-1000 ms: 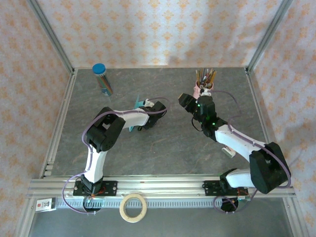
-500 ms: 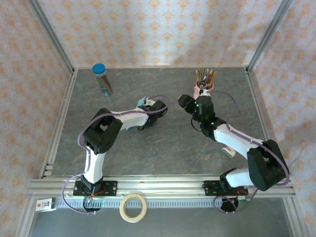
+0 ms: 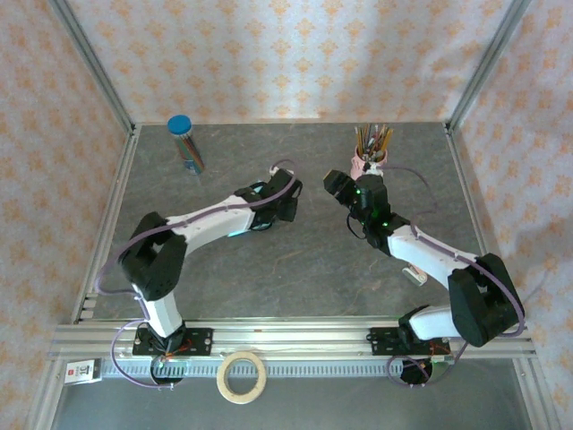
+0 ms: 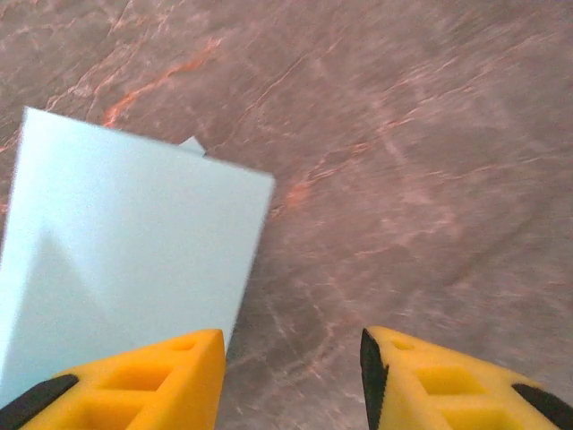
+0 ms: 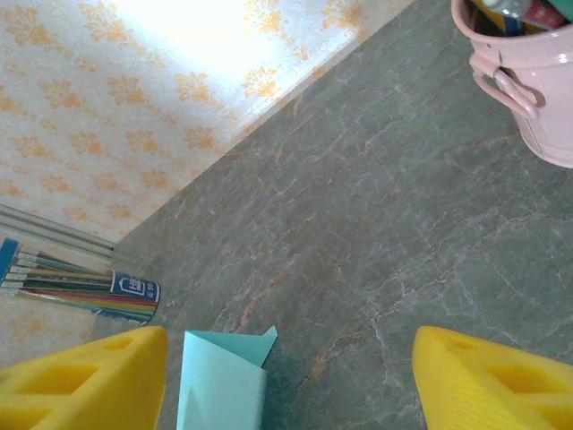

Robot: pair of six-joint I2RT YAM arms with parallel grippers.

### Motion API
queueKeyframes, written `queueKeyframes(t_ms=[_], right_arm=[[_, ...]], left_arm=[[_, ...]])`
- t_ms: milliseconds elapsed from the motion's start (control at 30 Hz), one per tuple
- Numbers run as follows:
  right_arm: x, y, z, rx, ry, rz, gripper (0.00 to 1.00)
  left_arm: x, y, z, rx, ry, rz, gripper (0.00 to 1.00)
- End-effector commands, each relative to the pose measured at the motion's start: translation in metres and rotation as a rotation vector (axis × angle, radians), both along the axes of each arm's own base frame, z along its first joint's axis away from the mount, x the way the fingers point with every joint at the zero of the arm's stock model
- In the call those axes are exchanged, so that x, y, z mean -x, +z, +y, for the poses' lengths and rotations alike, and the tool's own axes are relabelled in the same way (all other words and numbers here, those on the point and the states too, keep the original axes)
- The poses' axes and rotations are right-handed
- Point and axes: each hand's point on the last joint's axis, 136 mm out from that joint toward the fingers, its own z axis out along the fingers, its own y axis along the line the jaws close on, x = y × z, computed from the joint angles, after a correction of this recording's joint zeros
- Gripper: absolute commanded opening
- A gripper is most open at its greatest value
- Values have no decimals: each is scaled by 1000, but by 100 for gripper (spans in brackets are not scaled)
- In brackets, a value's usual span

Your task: Fold a paper plane with a square sheet of paper (pick it up from the middle)

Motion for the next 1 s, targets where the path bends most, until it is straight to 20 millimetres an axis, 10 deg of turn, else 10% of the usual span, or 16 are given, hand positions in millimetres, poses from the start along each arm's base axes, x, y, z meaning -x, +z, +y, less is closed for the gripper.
queueKeyframes(t_ms=[0, 333, 967], right_arm=[[4, 3, -10, -3, -31, -34, 74], [-3, -2, 9, -16, 48, 3, 74], [-11, -27, 36, -62, 142, 92, 74]], left_arm=[[1, 7, 9, 178, -1, 27, 50], [4, -1, 69, 466, 135, 75, 61], [-11, -49, 94, 471, 228, 202, 61]])
